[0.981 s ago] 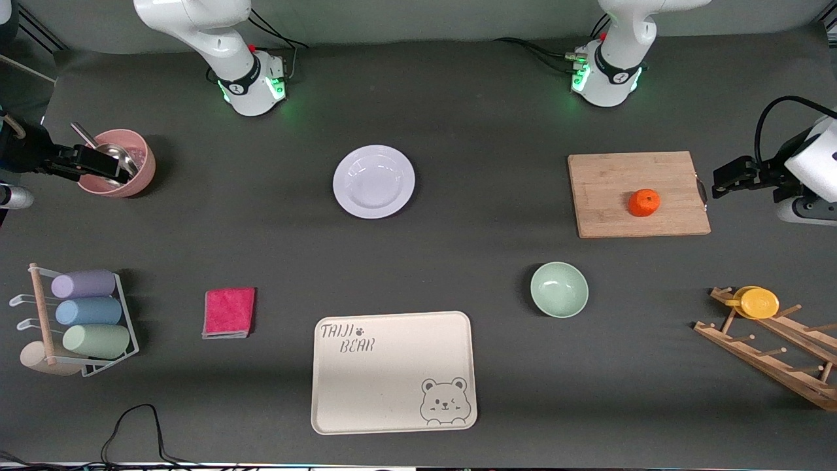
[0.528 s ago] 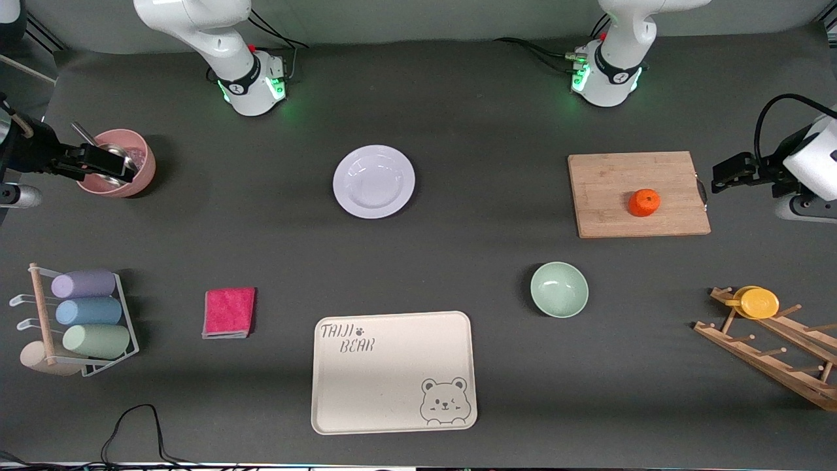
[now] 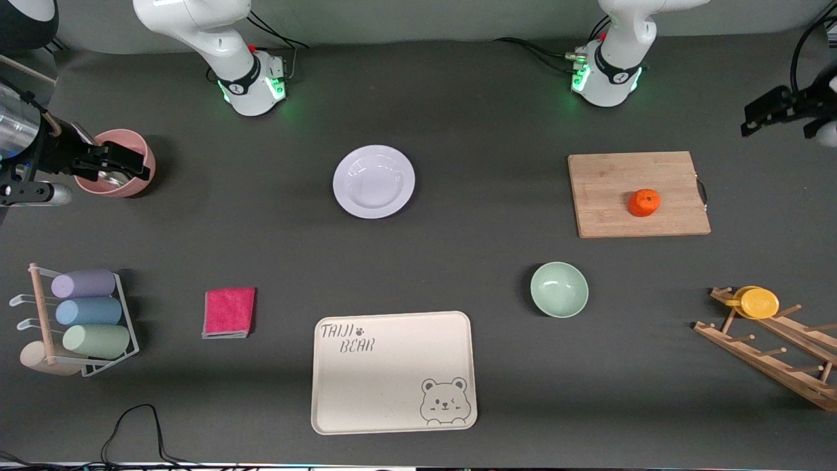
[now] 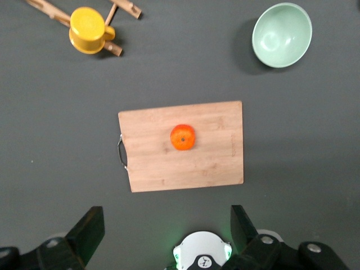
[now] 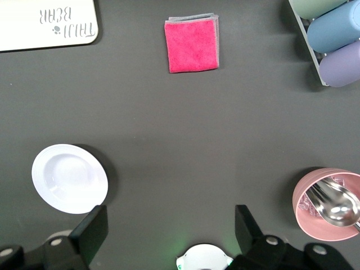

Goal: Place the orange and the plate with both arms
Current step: 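Reach the left gripper down to the orange on the cutting board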

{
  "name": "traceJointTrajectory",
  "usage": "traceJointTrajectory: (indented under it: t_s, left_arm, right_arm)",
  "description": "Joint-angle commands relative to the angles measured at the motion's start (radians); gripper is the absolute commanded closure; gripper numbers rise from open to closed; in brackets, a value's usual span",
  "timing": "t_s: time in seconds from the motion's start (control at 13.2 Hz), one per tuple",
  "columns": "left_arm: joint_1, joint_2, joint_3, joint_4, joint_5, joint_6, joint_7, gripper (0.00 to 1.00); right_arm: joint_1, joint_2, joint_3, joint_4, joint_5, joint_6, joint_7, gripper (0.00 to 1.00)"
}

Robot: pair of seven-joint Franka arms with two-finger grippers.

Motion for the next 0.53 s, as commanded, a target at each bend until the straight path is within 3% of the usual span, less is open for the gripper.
traceJointTrajectory:
  t_s: [0.0, 0.15, 0.45]
  left_arm:
    - [0.001, -0.174, 0.019, -0.222, 0.016, 0.080, 0.026, 0.00]
    - [0.001, -0.217, 0.021, -0.287, 0.017, 0.097, 0.026, 0.00]
    - [0.001, -0.213, 0.021, -0.325, 0.020, 0.131, 0.028, 0.00]
  right_arm:
    - [0.030, -0.009, -0.032, -0.003, -0.023, -0.008, 0.015, 0.00]
    - [0.024, -0.009, -0.029, 0.000, -0.022, -0.009, 0.017, 0.00]
    - [0.022, -0.007, -0.032, 0.005, -0.022, -0.011, 0.017, 0.00]
